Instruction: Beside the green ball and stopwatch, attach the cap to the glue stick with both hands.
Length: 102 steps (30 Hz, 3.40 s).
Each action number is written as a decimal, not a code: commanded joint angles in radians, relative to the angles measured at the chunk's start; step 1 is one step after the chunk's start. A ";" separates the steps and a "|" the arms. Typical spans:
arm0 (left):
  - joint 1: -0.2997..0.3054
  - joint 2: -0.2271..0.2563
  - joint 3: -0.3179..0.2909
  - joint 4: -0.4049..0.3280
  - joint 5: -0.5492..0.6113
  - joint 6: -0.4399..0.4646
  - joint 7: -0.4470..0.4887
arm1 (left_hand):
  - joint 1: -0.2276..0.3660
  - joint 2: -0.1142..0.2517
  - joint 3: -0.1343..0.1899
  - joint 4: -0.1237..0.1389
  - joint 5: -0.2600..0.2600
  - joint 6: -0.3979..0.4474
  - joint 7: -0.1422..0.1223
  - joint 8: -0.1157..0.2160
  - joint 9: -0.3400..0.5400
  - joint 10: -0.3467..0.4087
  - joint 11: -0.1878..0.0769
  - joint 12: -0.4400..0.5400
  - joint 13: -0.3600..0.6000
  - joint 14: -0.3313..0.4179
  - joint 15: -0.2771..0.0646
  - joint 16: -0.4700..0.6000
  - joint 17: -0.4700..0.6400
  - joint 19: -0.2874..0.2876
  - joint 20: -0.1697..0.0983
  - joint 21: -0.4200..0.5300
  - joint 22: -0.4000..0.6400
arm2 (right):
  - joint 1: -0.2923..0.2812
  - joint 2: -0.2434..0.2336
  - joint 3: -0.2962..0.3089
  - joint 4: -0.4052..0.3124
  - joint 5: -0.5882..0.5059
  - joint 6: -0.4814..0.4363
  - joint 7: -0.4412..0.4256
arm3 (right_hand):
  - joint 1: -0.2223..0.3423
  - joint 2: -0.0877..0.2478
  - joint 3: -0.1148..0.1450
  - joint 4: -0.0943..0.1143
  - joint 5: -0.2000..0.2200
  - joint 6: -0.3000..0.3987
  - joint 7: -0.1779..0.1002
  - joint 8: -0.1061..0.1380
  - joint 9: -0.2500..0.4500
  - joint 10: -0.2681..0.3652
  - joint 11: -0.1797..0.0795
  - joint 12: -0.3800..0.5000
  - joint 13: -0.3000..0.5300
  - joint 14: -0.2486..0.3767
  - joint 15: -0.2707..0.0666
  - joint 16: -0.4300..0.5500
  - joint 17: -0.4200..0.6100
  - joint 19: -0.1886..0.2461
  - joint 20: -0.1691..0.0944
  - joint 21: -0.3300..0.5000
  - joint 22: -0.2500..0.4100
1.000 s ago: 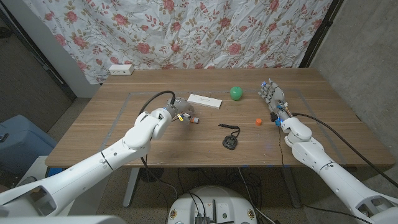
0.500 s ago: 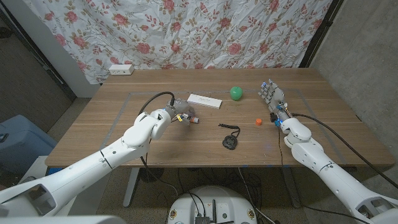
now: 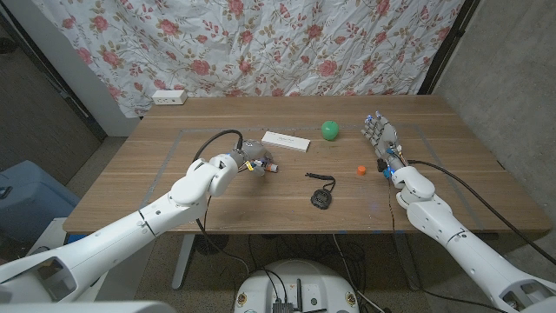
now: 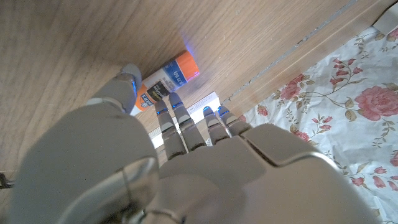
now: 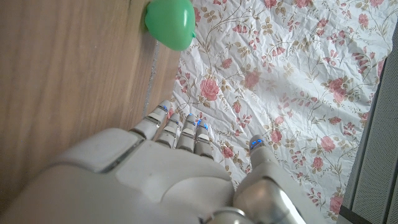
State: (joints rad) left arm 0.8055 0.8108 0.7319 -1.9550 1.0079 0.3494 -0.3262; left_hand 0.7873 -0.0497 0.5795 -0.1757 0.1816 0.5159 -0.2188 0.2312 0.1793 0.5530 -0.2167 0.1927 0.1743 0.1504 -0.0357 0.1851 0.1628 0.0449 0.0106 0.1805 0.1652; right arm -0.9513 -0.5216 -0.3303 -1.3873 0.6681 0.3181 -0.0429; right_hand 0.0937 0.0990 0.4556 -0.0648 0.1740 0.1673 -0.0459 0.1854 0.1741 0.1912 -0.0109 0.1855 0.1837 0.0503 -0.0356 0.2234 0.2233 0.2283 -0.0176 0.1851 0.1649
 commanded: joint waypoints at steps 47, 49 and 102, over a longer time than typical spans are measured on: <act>0.017 -0.017 0.034 0.049 -0.048 0.066 0.159 | 0.177 0.041 -0.102 0.001 -0.001 0.486 0.004 0.020 0.010 0.445 -0.006 0.009 0.009 0.275 -0.099 0.002 0.002 0.165 -0.055 0.007 0.001 | -0.002 0.015 0.000 0.000 -0.013 0.006 -0.034 | 0.007 0.046 0.000 -0.012 0.006 0.029 -0.023 0.009 0.004 0.016 0.000 0.010 0.003 0.002 0.004 0.005 0.002 0.010 0.019 0.007 0.004; 0.020 -0.014 0.033 0.047 -0.048 0.067 0.165 | 0.178 0.041 -0.106 0.002 -0.001 0.499 0.005 0.022 0.010 0.453 -0.006 0.009 0.009 0.280 -0.100 0.002 0.002 0.165 -0.058 0.006 0.001 | 0.000 0.015 0.000 0.001 -0.012 0.005 -0.032 | 0.007 0.047 0.000 -0.012 0.006 0.030 -0.023 0.009 0.004 0.017 0.001 0.010 0.003 0.002 0.003 0.005 0.002 0.010 0.020 0.007 0.004; 0.057 0.015 -0.061 -0.067 -0.055 0.095 0.236 | 0.198 0.034 -0.149 0.006 -0.002 0.606 0.032 0.017 0.010 0.571 -0.008 0.015 0.014 0.339 -0.110 -0.001 0.001 0.180 -0.083 0.003 0.000 | -0.055 -0.069 0.016 -0.098 -0.072 -0.005 -0.057 | 0.012 0.043 0.000 -0.021 0.005 0.018 -0.035 0.000 0.004 0.014 0.000 0.008 0.003 0.001 0.004 0.005 0.001 0.011 0.017 0.006 0.005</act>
State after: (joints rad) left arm 0.8564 0.8202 0.6962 -1.9997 0.9785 0.4452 -0.0897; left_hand 0.9872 -0.0256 0.4342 -0.1746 0.1758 1.0420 -0.2519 0.2441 0.1840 1.0715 -0.2240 0.2002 0.1815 0.4825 -0.0464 0.1850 0.1633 0.2185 -0.0376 0.1861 0.1631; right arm -0.9846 -0.5527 -0.3174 -1.4384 0.6398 0.3256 -0.0740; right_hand 0.1043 0.1095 0.4541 -0.0803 0.1740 0.1871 -0.0755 0.1887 0.1741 0.2000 -0.0090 0.1896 0.1836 0.0503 -0.0356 0.2234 0.2229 0.2333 0.0053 0.1850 0.1649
